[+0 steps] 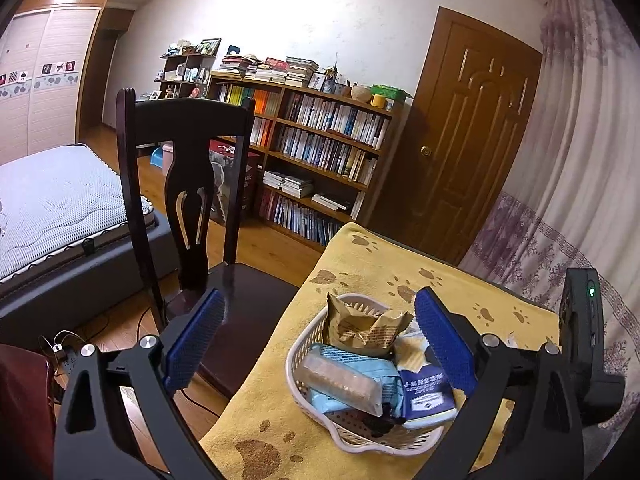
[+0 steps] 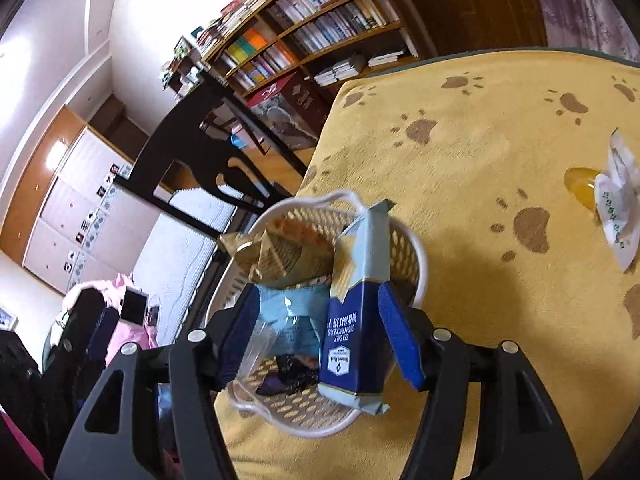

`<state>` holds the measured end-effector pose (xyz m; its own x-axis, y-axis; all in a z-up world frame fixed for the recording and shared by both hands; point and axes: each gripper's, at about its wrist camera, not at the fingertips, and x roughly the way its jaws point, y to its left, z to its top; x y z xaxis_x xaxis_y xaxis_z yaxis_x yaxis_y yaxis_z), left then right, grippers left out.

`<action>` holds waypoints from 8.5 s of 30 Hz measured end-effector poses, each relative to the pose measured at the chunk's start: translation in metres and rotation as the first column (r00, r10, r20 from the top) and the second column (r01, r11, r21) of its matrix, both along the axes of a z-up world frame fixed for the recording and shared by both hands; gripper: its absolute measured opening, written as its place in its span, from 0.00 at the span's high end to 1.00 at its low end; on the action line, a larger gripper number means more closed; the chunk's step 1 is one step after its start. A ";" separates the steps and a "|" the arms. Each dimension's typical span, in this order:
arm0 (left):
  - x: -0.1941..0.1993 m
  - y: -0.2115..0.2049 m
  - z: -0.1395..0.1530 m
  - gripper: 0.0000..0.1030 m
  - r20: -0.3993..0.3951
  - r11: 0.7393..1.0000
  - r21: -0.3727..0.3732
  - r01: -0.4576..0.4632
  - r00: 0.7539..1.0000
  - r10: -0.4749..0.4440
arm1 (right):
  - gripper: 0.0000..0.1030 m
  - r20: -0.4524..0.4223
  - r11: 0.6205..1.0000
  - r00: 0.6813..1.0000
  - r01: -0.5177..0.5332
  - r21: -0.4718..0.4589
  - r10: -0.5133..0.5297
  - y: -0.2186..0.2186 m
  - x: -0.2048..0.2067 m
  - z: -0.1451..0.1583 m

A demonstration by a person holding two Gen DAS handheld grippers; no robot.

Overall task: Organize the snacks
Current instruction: 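Carry the cracker box into the basket and open the right tool, then move the right tool to the white wrapped candy and grasp it, then lift the candy with the right tool while the left tool approaches the clear wrapper, then grasp the white green-printed bag with the left tool and lift, then carry the green-printed bag into the basket and open the left tool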

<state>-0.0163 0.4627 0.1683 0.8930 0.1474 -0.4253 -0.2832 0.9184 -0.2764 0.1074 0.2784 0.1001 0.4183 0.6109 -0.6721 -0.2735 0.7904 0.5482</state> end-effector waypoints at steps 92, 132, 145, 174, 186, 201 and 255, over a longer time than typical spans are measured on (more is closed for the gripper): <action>0.038 -0.182 -0.062 0.05 -0.244 0.885 0.224 0.408 0.903 -0.354 | 0.60 0.260 0.828 0.956 0.252 -0.501 -0.134 -0.268 -0.093 -0.084; 0.208 -0.342 -0.114 0.05 -0.380 0.703 0.353 0.617 0.782 -0.495 | 0.60 0.243 0.894 0.937 0.320 -0.313 -0.250 -0.315 -0.071 -0.088; 0.168 -0.353 -0.117 0.05 -0.308 0.669 0.155 0.727 0.679 -0.666 | 0.60 0.242 0.898 0.937 0.321 -0.303 -0.253 -0.316 -0.071 -0.088; 0.150 -0.340 -0.126 0.04 -0.331 0.674 0.031 0.738 0.644 -0.690 | 0.60 0.244 0.900 0.934 0.325 -0.289 -0.259 -0.319 -0.072 -0.087; 0.177 -0.370 -0.148 0.08 -0.479 0.747 0.102 0.657 0.691 -0.542 | 0.60 0.245 0.900 0.933 0.329 -0.286 -0.264 -0.319 -0.072 -0.087; 0.133 -0.337 -0.134 0.50 -0.381 0.754 0.030 0.657 0.705 -0.599 | 0.60 0.245 0.900 0.933 0.329 -0.285 -0.264 -0.319 -0.072 -0.087; 0.053 -0.080 -0.036 0.46 -0.161 0.985 0.103 0.141 0.979 -0.123 | 0.60 0.264 0.888 0.921 0.360 -0.286 -0.288 -0.324 -0.072 -0.086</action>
